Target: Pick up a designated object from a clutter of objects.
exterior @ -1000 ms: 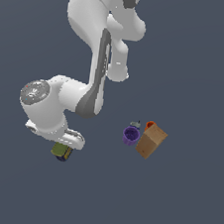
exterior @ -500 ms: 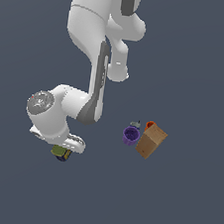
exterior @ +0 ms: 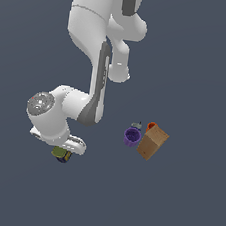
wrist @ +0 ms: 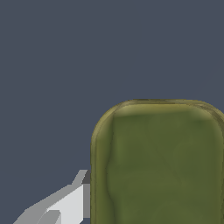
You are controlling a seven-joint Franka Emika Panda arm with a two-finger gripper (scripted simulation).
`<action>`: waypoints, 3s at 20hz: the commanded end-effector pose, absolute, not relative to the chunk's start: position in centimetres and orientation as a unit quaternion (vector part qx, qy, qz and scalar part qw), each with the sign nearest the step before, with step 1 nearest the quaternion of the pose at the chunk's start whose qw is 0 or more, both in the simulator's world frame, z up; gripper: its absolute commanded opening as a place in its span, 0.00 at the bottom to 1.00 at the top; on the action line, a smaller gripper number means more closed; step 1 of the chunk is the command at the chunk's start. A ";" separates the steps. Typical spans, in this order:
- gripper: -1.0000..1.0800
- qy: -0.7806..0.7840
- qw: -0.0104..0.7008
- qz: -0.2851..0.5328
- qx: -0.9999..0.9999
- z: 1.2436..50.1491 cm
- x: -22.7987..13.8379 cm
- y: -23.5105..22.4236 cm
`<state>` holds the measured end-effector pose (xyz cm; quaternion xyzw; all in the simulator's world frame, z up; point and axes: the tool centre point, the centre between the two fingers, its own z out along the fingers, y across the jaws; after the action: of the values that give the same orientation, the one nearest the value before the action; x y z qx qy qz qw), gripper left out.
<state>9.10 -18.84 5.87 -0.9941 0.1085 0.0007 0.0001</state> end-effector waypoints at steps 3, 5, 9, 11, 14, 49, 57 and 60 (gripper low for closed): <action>0.00 0.108 0.000 0.001 -0.994 6.0 9.1 -18.7; 0.00 0.108 0.000 0.001 -0.994 6.2 9.1 -18.4; 0.00 0.108 0.000 0.001 -0.994 7.4 9.1 -17.2; 0.00 0.108 0.000 0.001 -0.994 8.2 9.1 -16.2; 0.00 0.108 0.000 0.001 -0.994 10.0 9.1 -14.3; 0.00 0.109 0.000 0.000 -0.994 38.7 9.7 16.9; 0.00 0.108 0.000 0.000 -0.994 41.5 10.1 20.0; 0.00 0.108 0.000 0.000 -0.994 42.0 10.2 20.5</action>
<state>10.10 20.24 41.47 -0.9941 0.1081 0.0021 -0.0007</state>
